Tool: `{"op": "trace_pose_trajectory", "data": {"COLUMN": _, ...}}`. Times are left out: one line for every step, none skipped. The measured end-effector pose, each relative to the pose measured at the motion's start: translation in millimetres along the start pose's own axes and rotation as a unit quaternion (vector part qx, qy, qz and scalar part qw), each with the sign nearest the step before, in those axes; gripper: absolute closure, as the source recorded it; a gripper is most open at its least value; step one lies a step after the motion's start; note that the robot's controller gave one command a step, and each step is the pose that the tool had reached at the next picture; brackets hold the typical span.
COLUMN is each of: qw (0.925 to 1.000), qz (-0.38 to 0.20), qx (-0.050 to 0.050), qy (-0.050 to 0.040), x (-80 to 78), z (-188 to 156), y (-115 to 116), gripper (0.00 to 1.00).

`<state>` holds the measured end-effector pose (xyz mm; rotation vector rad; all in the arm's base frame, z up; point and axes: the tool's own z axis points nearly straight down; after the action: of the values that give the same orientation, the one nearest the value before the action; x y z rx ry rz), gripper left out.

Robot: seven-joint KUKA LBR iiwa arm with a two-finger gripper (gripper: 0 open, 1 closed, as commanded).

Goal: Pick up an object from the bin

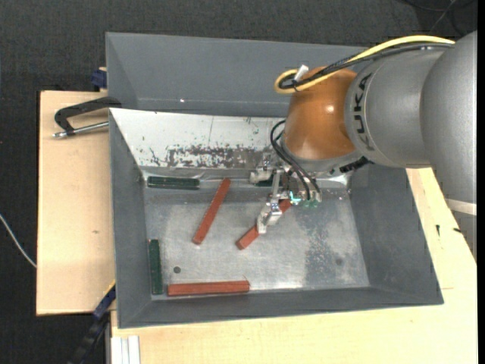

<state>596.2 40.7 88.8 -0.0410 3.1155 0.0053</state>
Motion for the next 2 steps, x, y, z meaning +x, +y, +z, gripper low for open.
{"op": "trace_pose_trajectory", "data": {"qw": 1.0, "qz": -0.001, "qx": 0.001, "qy": 0.0022, "x": 1.0, "z": 0.3, "y": -0.6, "gripper": 0.0}}
{"op": "trace_pose_trajectory", "data": {"qw": 0.9999, "qz": 0.0, "qx": 0.001, "qy": 0.0113, "x": 10.8, "z": 7.0, "y": 0.3, "gripper": 1.0}}
